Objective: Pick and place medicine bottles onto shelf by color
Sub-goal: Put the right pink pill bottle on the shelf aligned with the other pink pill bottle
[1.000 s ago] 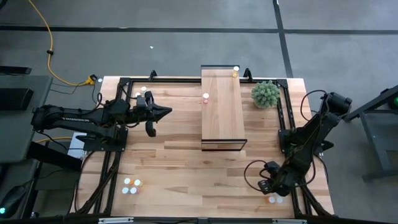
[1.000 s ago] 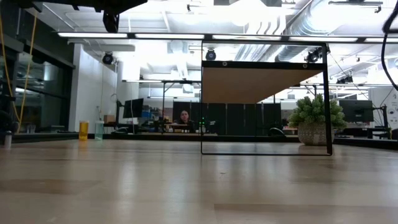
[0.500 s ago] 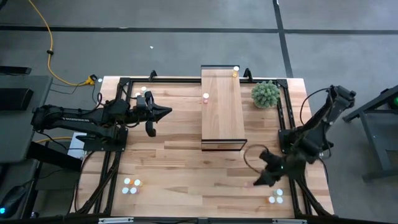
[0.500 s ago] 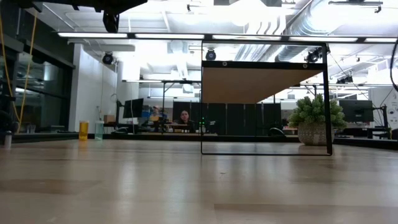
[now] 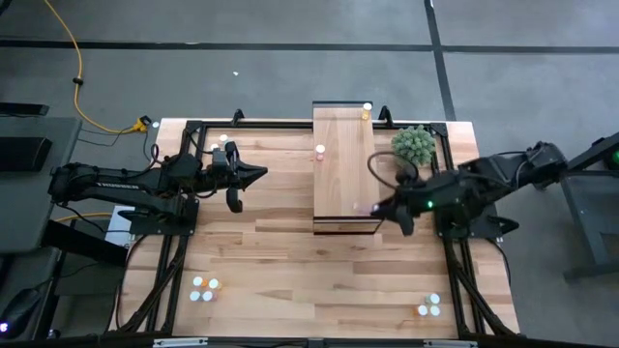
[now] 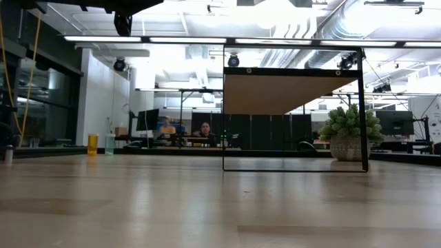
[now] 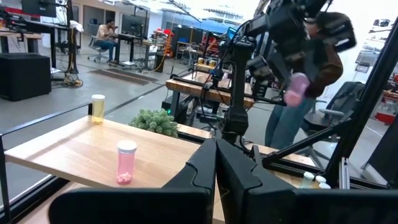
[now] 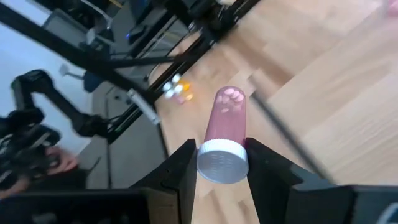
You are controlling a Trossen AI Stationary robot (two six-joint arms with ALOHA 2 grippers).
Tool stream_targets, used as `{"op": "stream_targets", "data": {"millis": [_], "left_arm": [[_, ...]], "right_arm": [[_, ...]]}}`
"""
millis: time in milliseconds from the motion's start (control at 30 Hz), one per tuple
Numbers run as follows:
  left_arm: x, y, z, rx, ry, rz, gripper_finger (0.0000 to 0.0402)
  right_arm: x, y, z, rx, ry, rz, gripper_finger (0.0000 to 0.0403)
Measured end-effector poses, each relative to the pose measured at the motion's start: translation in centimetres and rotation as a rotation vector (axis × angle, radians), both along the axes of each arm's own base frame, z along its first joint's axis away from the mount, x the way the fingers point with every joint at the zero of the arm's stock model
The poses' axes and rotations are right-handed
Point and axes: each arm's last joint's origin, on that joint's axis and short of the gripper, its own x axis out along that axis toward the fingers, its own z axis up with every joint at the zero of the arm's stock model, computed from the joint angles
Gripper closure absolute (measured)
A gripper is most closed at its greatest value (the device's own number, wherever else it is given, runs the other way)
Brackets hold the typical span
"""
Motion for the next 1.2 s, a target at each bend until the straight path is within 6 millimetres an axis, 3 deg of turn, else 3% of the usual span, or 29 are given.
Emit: {"op": "stream_targets", "data": {"millis": [333,1200], "left_arm": [[0.0,0.0,0.0,0.0,0.0,0.001,0.0401],[0.0,0.0,0.4,-0.033,-0.026,0.005,0.0401]], "right_arm": [[0.4,-2.0,0.1,-0.066,0.022,-0.037,0.0295],[0.5,-2.6,0.1,-0.087,0.023,-0.02,0.0295]]}}
